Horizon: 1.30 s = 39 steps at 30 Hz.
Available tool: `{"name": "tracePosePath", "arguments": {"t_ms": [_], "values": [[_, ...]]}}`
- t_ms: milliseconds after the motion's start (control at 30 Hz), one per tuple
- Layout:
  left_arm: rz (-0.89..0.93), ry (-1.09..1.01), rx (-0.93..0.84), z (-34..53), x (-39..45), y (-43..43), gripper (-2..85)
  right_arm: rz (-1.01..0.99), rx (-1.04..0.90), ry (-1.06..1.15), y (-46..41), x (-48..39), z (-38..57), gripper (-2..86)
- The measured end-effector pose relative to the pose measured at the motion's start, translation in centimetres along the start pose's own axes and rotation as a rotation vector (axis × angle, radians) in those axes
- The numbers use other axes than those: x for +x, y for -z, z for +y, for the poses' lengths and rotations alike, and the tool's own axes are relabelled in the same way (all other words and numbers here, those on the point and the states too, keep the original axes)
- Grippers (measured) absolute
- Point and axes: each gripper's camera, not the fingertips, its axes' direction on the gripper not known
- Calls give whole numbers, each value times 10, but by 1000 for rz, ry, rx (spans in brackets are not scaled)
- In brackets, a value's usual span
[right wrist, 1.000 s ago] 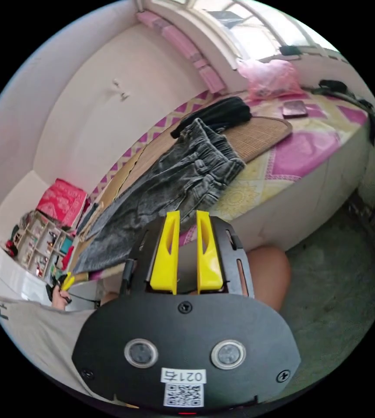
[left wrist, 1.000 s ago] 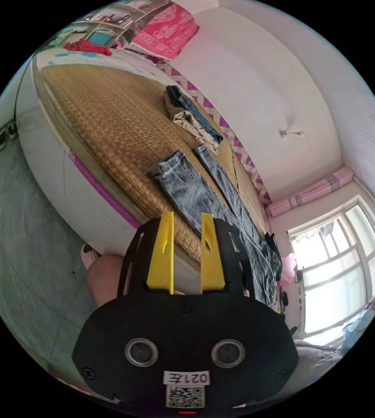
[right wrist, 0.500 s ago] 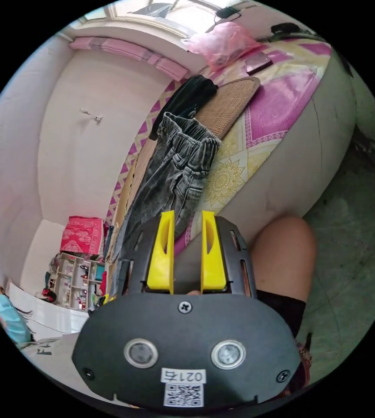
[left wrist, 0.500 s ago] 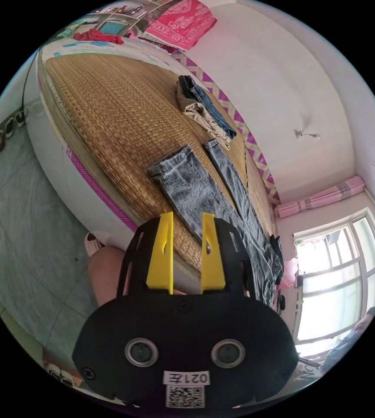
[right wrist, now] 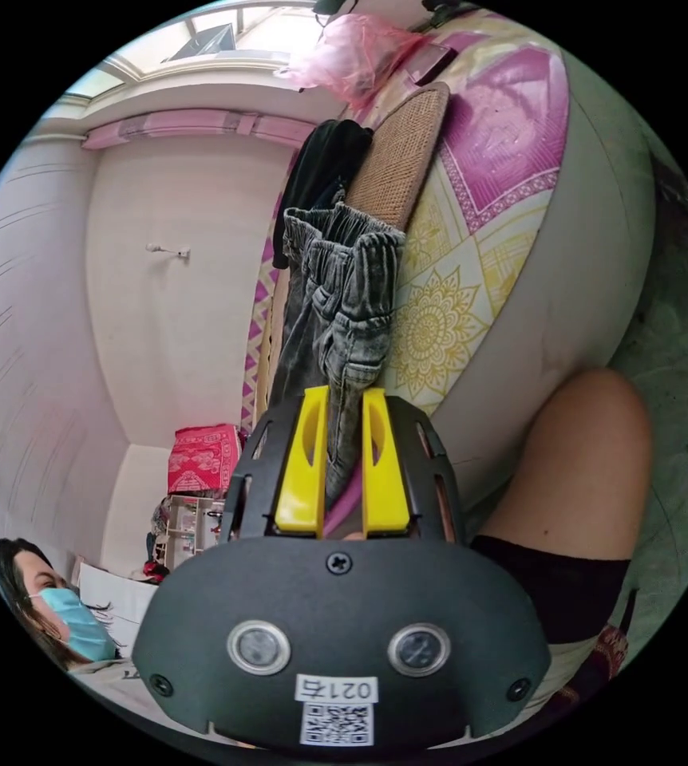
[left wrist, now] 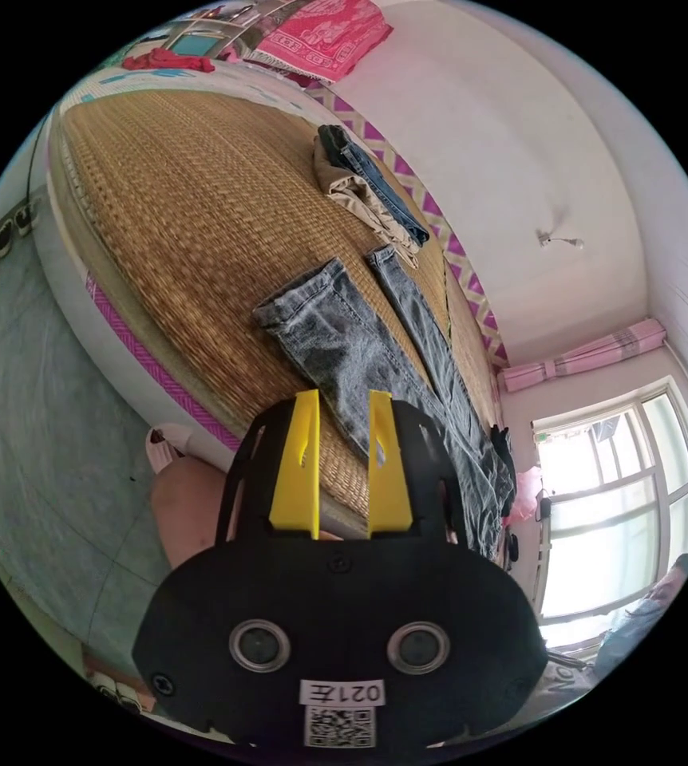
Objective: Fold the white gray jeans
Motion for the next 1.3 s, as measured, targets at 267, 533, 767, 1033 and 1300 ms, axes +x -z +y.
{"name": "tracePosePath", "arguments": {"t_ms": [267, 533, 767, 1033, 1300], "values": [[67, 15, -38, -4, -14, -17, 98, -33, 3, -25, -4, 15, -11, 57], [79, 37, -105, -11, -11, -58, 83, -42, 8, -35, -9, 21, -21, 57], [44, 34, -37, -7, -16, -69, -2, -81, 0, -40, -9, 29, -32, 27], [19, -265, -39, -46, 84, -60, -10, -231, -83, 107, 2, -29, -71, 1], [-104, -458, -186, -228, 248, -165, -10, -297, -179, 234, -89, -150, -207, 1]]}}
